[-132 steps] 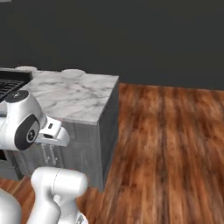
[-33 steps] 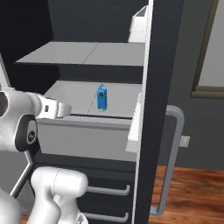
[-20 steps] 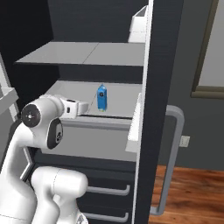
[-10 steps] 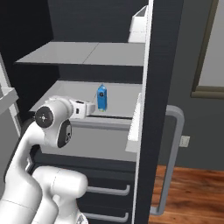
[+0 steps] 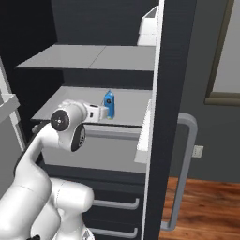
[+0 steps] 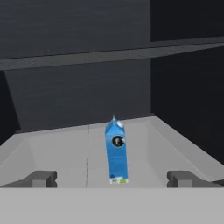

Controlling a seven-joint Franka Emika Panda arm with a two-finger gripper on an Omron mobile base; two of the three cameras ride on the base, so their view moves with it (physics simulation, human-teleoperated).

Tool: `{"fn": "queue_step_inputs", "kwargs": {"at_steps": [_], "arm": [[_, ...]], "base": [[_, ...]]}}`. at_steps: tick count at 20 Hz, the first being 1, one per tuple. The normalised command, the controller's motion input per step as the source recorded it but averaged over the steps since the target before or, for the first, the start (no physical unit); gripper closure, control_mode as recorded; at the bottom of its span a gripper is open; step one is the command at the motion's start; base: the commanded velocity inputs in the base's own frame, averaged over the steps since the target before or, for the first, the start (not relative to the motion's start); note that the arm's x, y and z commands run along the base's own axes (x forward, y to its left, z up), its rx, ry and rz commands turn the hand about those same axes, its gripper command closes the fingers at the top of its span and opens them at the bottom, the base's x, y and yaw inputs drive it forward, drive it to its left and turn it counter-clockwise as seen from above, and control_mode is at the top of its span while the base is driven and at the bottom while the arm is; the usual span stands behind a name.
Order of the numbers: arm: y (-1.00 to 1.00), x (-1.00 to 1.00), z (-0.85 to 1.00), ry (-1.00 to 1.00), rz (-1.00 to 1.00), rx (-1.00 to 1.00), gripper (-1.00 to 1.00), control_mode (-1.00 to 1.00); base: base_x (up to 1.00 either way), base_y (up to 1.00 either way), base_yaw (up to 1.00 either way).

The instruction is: Take a sugar cube from the saucer and place it inside the coffee. Then, grab milk from the fridge and place it next to the coffee on the counter to sweeten the coffee.

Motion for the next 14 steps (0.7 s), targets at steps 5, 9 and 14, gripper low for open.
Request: {"fn": "queue_step_inputs", "kwargs": {"at_steps": [5,9,14], "arm": [[0.0,0.53,-0.06,0.0,0.0,0.0,-1.0,-1.0],[0.0,0.49,-0.2,0.0,0.0,0.0,-1.0,-1.0],[-0.09,0.28,-0.29,0.0,0.0,0.0,-1.0,-1.0]], "base": [[0.0,0.0,0.0],[0.0,0.0,0.0],[0.0,0.0,0.0]]}}
